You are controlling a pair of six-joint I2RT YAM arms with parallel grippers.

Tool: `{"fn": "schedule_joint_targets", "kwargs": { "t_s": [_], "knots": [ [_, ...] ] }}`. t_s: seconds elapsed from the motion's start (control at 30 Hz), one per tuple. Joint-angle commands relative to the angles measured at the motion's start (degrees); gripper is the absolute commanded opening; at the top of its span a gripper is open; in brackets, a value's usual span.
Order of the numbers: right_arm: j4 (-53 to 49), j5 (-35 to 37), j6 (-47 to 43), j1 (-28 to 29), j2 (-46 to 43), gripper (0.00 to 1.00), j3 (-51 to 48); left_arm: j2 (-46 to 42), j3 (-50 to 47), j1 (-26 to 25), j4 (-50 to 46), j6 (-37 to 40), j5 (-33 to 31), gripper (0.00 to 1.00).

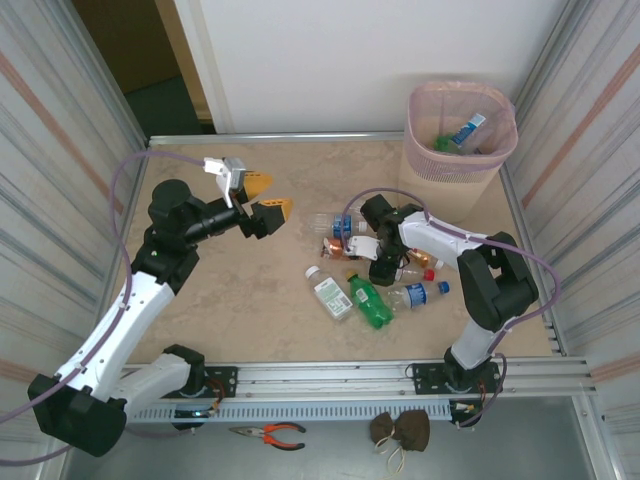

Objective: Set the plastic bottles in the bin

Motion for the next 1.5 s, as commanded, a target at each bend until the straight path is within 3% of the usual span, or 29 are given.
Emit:
{"fn": "schedule_joint_targets", "kwargs": {
  "t_s": [0.0, 0.4, 0.7, 1.07, 1.47],
  "knots": [
    [-1.5, -0.7, -1.2, 0.5, -0.7, 0.65, -0.2, -1.8, -0.2, 0.6, 2.2, -0.5, 1.4, 0.92],
    [-7.2, -3.1, 0.4, 0.4, -10.2, 0.63, 3.9, -2.4, 0.2, 0.8, 1.8, -0.6, 1.5, 0.92],
    [-10.0, -13.5, 7.9, -3.7, -17.9, 0.63, 12.3, -2.2, 0.5, 0.7, 1.9, -0.8, 1.4, 0.92],
    [-6.6, -19.2, 28.1, -10.9, -21.1, 0.61, 28.1, -2.0, 0.5, 0.8, 1.8, -1.0, 1.3, 0.92],
    [3.1, -26.5, 50.2, -26.8, -17.4, 0.57, 43.8, -2.1, 0.6, 0.8, 2.2, -1.5, 1.1, 0.92]
  ]
}}
